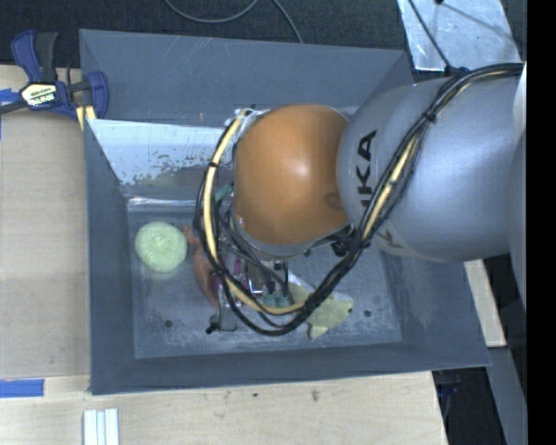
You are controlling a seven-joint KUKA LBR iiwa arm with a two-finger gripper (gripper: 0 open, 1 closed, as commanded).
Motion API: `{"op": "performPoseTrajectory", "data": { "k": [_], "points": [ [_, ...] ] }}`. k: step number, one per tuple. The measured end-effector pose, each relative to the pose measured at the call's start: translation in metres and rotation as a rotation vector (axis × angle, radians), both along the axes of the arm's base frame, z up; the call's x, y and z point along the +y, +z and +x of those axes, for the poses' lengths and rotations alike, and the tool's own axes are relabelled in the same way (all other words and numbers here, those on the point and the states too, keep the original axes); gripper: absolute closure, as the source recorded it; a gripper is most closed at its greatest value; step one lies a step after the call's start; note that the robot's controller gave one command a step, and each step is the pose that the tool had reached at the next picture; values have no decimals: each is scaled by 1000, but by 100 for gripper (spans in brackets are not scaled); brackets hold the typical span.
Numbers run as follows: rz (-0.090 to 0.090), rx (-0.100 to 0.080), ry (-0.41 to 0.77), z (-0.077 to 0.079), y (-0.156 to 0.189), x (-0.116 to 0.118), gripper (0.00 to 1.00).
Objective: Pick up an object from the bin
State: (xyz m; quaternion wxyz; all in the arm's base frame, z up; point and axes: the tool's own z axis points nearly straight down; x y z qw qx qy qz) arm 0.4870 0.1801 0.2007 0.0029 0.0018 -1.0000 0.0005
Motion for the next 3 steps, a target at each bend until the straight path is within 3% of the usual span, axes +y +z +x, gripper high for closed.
{"op": "performPoseTrajectory", "data": {
  "k": [1,2,3],
  "points": [
    [2,-8,-4,2,4,-1,0],
    [5,-17,60,53,-66,30,0],
    [3,-12,88,96,-67,35,0]
  ]
}}
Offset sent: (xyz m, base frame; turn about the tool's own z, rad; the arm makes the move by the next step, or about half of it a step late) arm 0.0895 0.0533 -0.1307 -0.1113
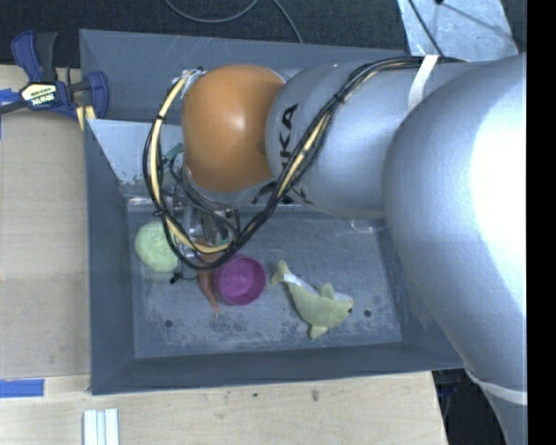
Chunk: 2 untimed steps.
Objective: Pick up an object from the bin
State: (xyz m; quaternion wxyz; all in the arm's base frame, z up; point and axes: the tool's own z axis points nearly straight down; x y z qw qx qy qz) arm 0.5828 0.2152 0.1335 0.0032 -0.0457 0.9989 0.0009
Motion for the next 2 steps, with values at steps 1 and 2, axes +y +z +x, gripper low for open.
{"op": "performPoseTrajectory", "data": {
  "k": [1,2],
  "points": [
    [1,0,-135,39,-17,10,0],
    [0,4,-140,22,-63,13,0]
  ]
}}
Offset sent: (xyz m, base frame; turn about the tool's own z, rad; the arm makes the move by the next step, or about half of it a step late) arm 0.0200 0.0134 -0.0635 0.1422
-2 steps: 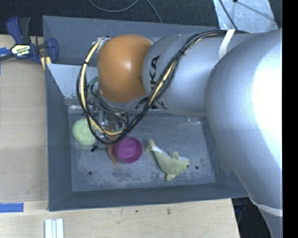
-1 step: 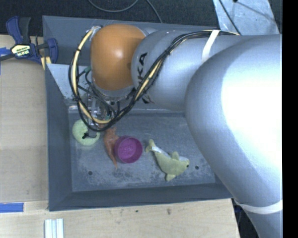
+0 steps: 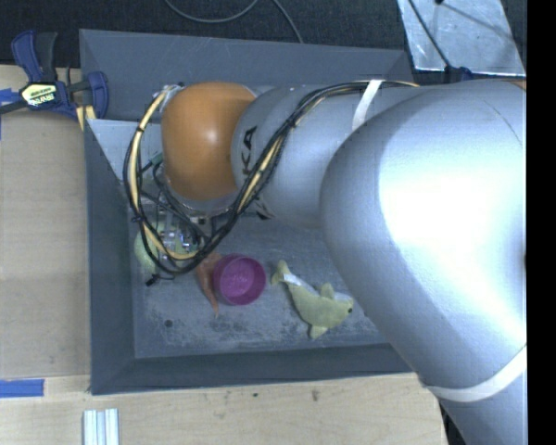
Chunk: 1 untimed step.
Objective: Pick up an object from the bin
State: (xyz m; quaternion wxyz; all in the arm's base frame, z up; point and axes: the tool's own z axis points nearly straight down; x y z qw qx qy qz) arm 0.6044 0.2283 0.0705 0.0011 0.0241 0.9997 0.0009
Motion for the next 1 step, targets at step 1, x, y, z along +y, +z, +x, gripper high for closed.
{"op": "performPoseTrajectory", "data": {
  "k": [1],
  "points": [
    [3,-4,-129,12,5,4,100]
  ]
}}
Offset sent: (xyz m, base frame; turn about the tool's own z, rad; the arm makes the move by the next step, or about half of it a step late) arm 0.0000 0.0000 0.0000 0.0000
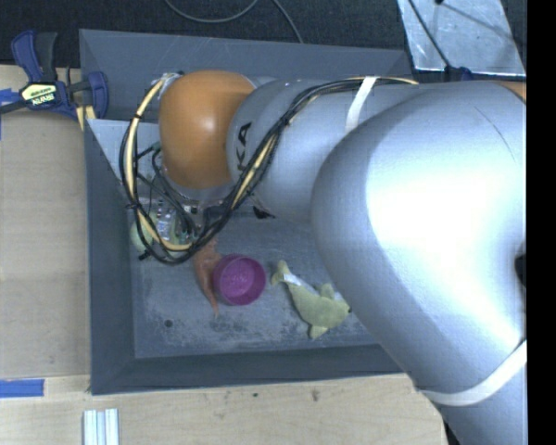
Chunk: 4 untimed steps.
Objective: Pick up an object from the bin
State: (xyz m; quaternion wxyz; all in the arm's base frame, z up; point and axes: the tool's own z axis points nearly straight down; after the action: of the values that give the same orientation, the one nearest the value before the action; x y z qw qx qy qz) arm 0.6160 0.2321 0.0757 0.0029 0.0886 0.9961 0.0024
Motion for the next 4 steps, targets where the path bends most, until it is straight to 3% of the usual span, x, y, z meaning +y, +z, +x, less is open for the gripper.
{"op": "performPoseTrajectory", "data": {
  "k": [4],
  "points": [
    [-1,-2,-1,1,7,0,100]
  ]
}}
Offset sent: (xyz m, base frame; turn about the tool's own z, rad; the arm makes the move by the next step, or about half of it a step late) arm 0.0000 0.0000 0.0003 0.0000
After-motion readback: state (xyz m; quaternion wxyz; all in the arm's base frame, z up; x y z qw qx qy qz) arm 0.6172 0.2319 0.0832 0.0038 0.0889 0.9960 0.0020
